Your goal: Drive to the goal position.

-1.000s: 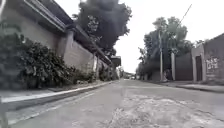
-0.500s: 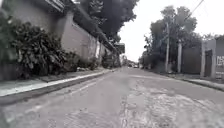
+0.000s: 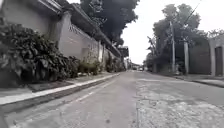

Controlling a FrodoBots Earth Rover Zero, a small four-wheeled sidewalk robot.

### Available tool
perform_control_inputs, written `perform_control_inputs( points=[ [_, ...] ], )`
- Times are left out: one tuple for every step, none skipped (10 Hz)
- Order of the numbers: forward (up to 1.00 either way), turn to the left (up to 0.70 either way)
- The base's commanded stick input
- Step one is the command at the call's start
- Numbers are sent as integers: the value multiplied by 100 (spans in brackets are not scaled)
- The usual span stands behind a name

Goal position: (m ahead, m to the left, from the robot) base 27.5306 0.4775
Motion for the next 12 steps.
perform_control_inputs(
  points=[
    [100, -40],
    [100, -40],
    [100, -24],
    [100, -15],
    [100, -3],
    [100, 0],
    [100, 0],
    [100, -3],
    [100, -17],
    [100, -13],
    [100, -4],
    [100, -1]
  ],
)
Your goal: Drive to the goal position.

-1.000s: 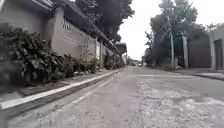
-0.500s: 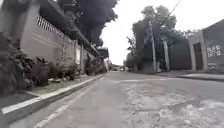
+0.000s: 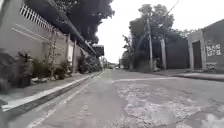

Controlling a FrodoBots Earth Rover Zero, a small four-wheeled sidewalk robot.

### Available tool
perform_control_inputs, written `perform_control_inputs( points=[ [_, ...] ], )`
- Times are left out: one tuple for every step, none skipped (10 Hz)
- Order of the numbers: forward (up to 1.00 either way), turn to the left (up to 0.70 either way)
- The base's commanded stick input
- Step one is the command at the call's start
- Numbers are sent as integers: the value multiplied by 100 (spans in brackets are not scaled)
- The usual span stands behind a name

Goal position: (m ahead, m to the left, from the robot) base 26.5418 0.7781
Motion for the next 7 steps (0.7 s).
perform_control_inputs(
  points=[
    [100, -2],
    [100, -33],
    [100, -40],
    [100, -40],
    [100, -2],
    [100, 0],
    [100, 0]
  ],
)
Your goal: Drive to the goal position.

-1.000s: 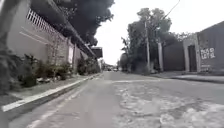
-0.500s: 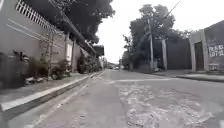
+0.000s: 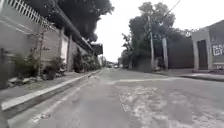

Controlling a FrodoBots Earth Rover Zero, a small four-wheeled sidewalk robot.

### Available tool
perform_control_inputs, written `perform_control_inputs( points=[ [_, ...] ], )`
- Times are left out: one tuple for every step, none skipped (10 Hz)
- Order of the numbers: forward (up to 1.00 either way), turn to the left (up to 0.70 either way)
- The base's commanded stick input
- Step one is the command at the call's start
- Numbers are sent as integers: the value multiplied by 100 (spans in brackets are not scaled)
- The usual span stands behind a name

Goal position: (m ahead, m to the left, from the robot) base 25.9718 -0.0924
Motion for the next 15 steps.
perform_control_inputs(
  points=[
    [100, 0],
    [100, 0],
    [99, 0],
    [98, 0],
    [97, 0],
    [94, 0],
    [82, 0],
    [79, 1],
    [79, 2],
    [79, 2],
    [79, 2],
    [79, 1],
    [80, 0],
    [80, 0],
    [80, 0]
  ],
)
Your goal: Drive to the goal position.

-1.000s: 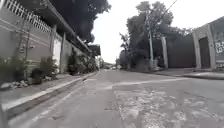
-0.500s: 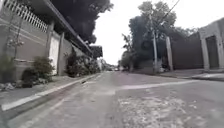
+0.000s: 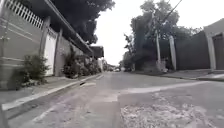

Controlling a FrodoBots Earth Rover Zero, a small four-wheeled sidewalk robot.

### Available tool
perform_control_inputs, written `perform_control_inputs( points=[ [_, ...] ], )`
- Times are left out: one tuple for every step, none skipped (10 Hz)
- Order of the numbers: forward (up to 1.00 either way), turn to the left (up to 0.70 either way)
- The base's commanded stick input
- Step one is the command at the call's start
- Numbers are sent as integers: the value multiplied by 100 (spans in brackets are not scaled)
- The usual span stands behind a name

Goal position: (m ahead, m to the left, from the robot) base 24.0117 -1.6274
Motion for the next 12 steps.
perform_control_inputs(
  points=[
    [80, 0],
    [80, 0],
    [80, 0],
    [80, 0],
    [80, 0],
    [80, 0],
    [80, 0],
    [80, 0],
    [80, 0],
    [80, 0],
    [80, -1],
    [80, -2]
  ],
)
